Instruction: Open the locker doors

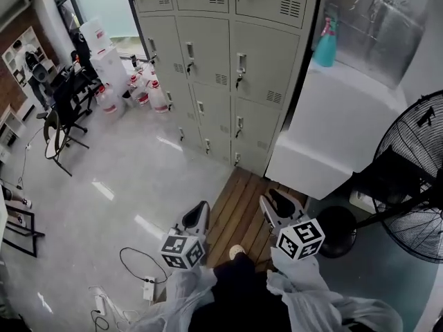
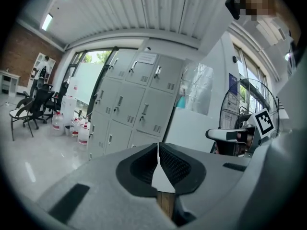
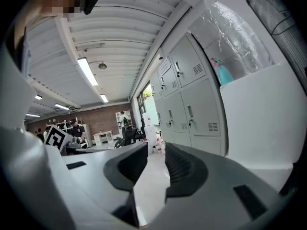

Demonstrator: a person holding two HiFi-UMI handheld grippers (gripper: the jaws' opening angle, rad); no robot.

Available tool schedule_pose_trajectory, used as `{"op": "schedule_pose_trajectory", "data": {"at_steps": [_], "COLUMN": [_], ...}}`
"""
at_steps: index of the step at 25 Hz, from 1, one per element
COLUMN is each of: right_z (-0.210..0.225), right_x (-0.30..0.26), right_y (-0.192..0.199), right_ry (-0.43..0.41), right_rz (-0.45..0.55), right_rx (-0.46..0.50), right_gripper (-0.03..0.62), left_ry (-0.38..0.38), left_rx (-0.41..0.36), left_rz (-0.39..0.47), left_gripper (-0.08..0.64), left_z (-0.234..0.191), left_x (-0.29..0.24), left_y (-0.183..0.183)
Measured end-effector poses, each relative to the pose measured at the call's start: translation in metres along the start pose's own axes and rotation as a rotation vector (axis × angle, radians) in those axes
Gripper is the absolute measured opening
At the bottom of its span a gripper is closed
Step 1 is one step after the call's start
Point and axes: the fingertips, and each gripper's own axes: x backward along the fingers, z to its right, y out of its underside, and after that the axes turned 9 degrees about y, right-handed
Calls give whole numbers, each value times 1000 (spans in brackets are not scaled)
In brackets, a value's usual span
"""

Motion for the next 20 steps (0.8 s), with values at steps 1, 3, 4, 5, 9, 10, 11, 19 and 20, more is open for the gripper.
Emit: {"op": "schedule_pose_trajectory", "data": {"at_steps": [1,3,4,5,9,10,11,19,20], "right_z": [6,21,27,32,43,45,46,52,54], "right_x": [-7,-22,-29,-36,-63,-69,-75,-103,-106], "right_y": [-6,-16,-19,-21,-27,-29,-32,-29,-28], "right_ry": [1,5,5,5,-5,-9,-12,-27,-27], "right_rz": [7,18,17,13,3,7,12,-19,-21], "right_rx": [0,-5,-8,-9,-3,-2,0,46,33], "right_gripper": [95,95,95,95,95,94,95,95,94], "left_ry": [1,3,1,-3,-20,-20,-20,-55,-60], "left_rx": [-4,-23,-37,-52,-74,-67,-61,-37,-33], "left_rz": [1,1,1,1,10,17,23,6,4], "left_gripper": [17,17,17,17,17,17,17,17,17], "left_z": [-2,-6,-8,-10,-24,-28,-31,-50,-52], "left_x": [-8,-25,-32,-38,-56,-60,-64,-71,-71], "left_y": [-5,-14,-19,-23,-37,-39,-42,-40,-39]}}
